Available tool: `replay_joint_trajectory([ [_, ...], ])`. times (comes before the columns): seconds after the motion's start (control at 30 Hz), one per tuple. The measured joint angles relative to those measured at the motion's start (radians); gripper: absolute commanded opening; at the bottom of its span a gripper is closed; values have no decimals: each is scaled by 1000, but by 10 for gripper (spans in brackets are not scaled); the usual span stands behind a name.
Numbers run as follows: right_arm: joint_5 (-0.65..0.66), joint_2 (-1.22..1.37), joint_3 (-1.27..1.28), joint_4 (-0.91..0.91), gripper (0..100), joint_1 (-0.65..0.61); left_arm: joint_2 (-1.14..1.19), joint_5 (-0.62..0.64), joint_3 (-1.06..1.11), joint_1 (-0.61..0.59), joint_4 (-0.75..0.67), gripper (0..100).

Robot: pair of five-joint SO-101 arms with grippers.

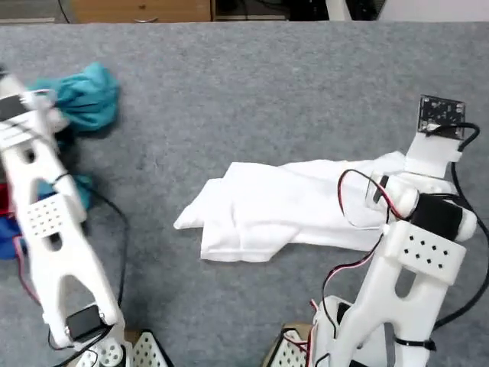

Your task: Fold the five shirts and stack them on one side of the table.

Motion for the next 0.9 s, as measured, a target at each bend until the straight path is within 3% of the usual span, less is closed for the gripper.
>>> replay_joint_trajectory([
  [0.1, 0, 0, 8, 0, 407, 0, 0, -34, -21, -92, 34, 74],
  [0.23, 0, 0, 8, 0, 408, -54, -46, -43, -29, -150, 120, 220],
  [0.33, 0, 0, 8, 6, 408, -155, -115, -43, -31, -153, 207, 280],
  [0.53, -103, 0, -37, 69, 405, -410, -281, -43, 54, -94, 219, 279],
  [0.7, -190, 109, -32, 63, 405, -624, -497, -89, 304, 17, 221, 276],
  [0.9, -282, 456, -46, -37, 404, -686, -976, -193, 825, 184, 221, 272],
])
